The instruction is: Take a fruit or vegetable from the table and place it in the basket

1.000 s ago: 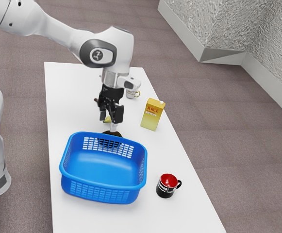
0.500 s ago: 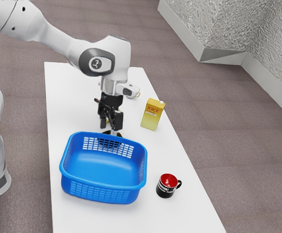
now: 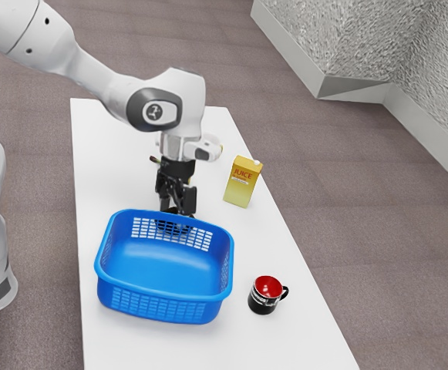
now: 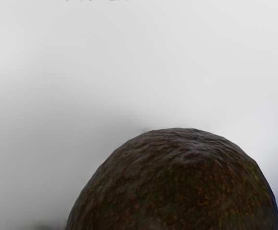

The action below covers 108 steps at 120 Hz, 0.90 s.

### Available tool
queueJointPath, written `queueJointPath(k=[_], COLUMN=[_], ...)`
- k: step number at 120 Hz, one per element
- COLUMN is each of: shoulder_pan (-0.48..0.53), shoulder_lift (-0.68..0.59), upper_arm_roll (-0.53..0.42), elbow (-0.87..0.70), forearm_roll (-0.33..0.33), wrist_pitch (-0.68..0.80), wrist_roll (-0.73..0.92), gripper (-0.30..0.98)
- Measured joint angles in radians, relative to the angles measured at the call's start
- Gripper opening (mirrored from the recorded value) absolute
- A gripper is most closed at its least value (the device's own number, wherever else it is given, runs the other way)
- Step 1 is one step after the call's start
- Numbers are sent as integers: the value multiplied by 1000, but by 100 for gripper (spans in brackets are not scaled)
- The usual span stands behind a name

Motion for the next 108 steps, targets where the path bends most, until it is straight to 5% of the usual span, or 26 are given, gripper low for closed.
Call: queueJointPath(k=[40,67,108], shoulder_pan=[3,33,76], shoulder_lift=[21,20,-48], upper_arm_roll=[-1,-53,-55], elbow=[8,21,50], forearm_roll=[-5,3,64], wrist_pitch=[21,28,-45], wrist_roll=[29,45,21], gripper=[68,37,33])
